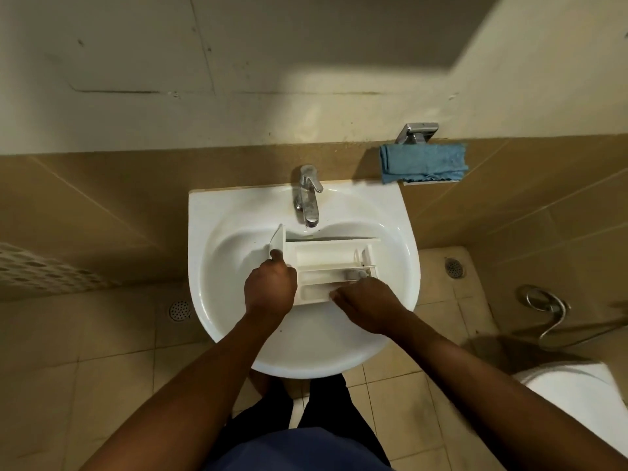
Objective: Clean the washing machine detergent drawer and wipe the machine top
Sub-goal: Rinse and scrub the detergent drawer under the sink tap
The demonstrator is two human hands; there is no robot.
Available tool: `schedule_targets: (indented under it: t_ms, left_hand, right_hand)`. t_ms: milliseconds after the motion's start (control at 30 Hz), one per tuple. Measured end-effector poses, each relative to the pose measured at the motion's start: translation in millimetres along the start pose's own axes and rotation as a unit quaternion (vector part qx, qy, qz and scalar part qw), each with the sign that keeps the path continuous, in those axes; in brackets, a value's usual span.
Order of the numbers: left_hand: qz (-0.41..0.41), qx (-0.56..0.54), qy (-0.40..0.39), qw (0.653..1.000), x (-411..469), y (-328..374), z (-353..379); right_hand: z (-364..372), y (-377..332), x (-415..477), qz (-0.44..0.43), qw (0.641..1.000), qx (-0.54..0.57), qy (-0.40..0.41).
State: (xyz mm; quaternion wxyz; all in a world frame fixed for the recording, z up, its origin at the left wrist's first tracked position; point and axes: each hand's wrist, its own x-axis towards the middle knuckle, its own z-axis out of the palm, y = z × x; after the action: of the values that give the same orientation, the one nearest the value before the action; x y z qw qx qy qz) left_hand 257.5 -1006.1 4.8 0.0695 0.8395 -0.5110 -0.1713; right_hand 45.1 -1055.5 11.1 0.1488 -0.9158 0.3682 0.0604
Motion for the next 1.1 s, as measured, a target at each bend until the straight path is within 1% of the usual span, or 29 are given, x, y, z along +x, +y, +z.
schedule_targets:
  t_ms: [33,100,133,167,233,333,400,467,500,567,600,667,767,833,933,967,1000,1033,1067,1100]
  left_hand:
    - [-0.001,-0.001,0.000,1.000,0.0,-0.3,-0.1]
    - [0.002,-0.004,-0.004,1.000,-0.3,-0.1,-0.9]
    - [0.003,-0.006,-0.006,1.000,-0.3,-0.7,-1.3]
    - [0.003,-0.009,-0.006,1.000,0.1,-1.2,-1.5]
    - [0.003,-0.006,-0.009,1.000,0.6,-1.4,-3.2]
    - [0.005,0.013,-0.011,1.000,-0.5,0.0,-5.3]
    - [0.001,0.022,-0.016,1.000,-1.3,1.9,-5.7]
    - [-0.002,0.033,-0.025,0.999,-1.6,2.8,-5.7]
    - [-0.003,0.038,-0.027,0.999,-1.6,3.2,-6.0]
    - [-0.005,0.036,-0.027,0.999,-1.2,3.0,-6.5]
    - [-0.007,0.032,-0.029,0.999,-1.1,2.8,-7.3]
    - [-0.008,0.030,-0.029,0.999,-0.7,1.0,-8.2]
    - [-0.008,0.037,-0.028,0.999,-0.4,-0.6,-8.3]
    - [-0.001,0.042,-0.029,0.999,-1.3,0.7,-6.4]
    - [0.000,0.039,-0.033,0.999,-1.3,2.0,-6.1]
    - [0.002,0.042,-0.029,0.999,-1.0,1.3,-5.8]
    - [0.002,0.044,-0.025,0.999,-0.7,0.3,-6.0]
    - [0.001,0.046,-0.025,0.999,-0.6,-0.3,-5.9]
    - [-0.001,0.047,-0.026,0.999,-0.7,-0.7,-6.1]
    - [-0.001,0.050,-0.028,0.998,-0.8,0.0,-6.1]
  right_hand:
    - [-1.4,-6.0,5.9,0.006,1.000,-0.023,-0.006]
    - [-1.1,-29.3,21.1,-0.006,0.998,-0.054,0.031]
    - [0.6,-42.3,29.3,-0.013,0.998,-0.050,0.047]
    - [3.3,-53.5,35.7,-0.018,0.998,-0.030,0.056]
    - [12.2,-61.5,37.6,-0.018,0.998,0.037,0.049]
    - [13.0,-37.8,13.2,-0.018,0.994,0.091,0.052]
    - [3.1,-16.0,-3.4,-0.002,0.997,0.068,0.047]
    - [-4.0,-4.4,-2.3,0.023,0.999,0.008,0.028]
    - [-4.8,-7.5,4.9,0.024,0.999,-0.020,0.025]
    - [-1.8,-28.8,21.5,-0.004,0.998,-0.049,0.045]
    - [2.6,-41.7,27.6,-0.018,0.998,-0.039,0.055]
    - [12.3,-61.0,30.6,-0.039,0.998,0.021,0.053]
    - [14.0,-48.9,17.3,-0.055,0.992,0.096,0.054]
    - [7.3,-24.5,7.8,-0.037,0.996,0.078,0.027]
    - [-10.3,3.0,13.4,0.014,0.998,-0.003,-0.063]
    - [-15.4,5.8,19.7,0.030,0.997,-0.002,-0.074]
    - [-22.3,4.9,26.7,0.052,0.996,0.021,-0.071]
    - [-29.6,3.2,34.6,0.085,0.992,0.075,-0.052]
    - [-38.1,-1.9,42.8,0.126,0.977,0.171,-0.019]
    - [-46.7,-8.8,53.2,0.176,0.937,0.301,0.021]
